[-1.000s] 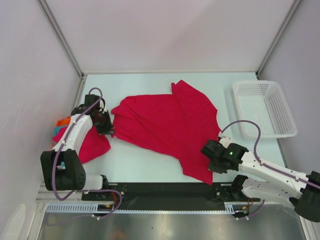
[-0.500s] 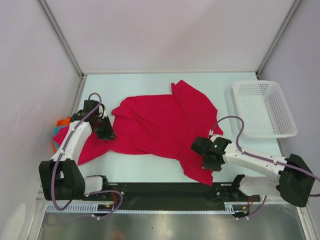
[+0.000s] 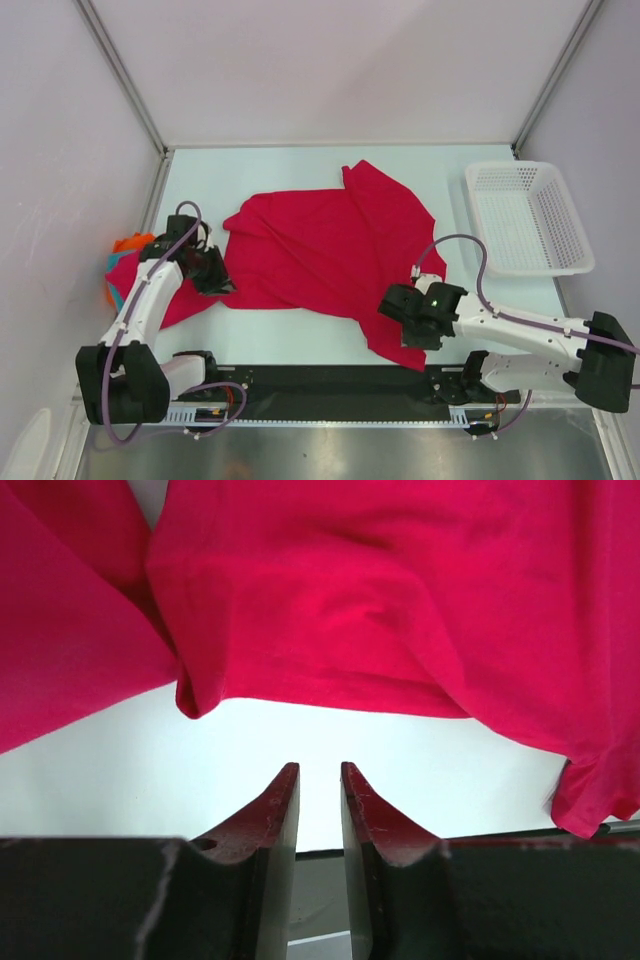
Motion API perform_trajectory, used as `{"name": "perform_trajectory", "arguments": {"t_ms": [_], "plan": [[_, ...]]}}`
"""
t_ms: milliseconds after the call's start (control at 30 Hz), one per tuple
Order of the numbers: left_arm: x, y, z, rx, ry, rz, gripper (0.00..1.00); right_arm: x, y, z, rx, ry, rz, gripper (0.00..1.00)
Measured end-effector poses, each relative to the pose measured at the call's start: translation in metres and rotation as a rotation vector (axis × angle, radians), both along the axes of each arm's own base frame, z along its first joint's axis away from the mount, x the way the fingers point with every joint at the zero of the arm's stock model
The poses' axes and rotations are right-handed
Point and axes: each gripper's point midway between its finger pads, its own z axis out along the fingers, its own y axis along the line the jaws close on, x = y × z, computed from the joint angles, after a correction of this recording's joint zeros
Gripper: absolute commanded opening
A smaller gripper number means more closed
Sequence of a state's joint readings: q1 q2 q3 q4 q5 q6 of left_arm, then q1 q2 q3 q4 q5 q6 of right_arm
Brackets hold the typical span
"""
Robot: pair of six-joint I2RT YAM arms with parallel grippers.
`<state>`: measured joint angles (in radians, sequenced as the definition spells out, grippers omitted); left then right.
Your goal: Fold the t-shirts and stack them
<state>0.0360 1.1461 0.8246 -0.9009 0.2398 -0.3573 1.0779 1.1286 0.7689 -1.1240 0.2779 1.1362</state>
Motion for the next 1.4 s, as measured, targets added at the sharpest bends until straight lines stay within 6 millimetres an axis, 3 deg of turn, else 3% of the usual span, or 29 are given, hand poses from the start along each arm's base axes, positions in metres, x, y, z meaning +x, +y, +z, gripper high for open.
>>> {"name": "perform_trajectory", "arguments": {"t_ms": [267, 567, 800, 967, 1100, 1233, 1400], "plan": [[-0.012, 0.004, -0.016, 0.021, 0.057, 0.018, 0.31, -0.025, 0.001, 0.002, 0.022, 0.040, 0.013, 0.39], [-0.012, 0.013, -0.033, 0.080, 0.143, 0.027, 0.32, -0.029, 0.013, -0.021, -0.040, 0.105, 0.070, 0.42], [0.001, 0.013, -0.027, 0.074, 0.128, 0.025, 0.33, -0.035, 0.012, -0.052, -0.079, 0.158, 0.105, 0.43], [0.013, 0.012, -0.018, 0.071, 0.095, 0.024, 0.33, -0.037, 0.011, -0.054, -0.074, 0.166, 0.111, 0.44], [0.015, 0.012, -0.022, 0.071, 0.107, 0.024, 0.33, -0.037, 0.011, -0.054, -0.074, 0.166, 0.112, 0.44], [0.018, 0.013, -0.032, 0.075, 0.130, 0.024, 0.33, -0.037, 0.011, -0.054, -0.074, 0.165, 0.112, 0.42], [0.015, 0.015, -0.043, 0.097, 0.169, 0.018, 0.34, -0.036, 0.013, -0.054, -0.063, 0.163, 0.112, 0.30]]}}
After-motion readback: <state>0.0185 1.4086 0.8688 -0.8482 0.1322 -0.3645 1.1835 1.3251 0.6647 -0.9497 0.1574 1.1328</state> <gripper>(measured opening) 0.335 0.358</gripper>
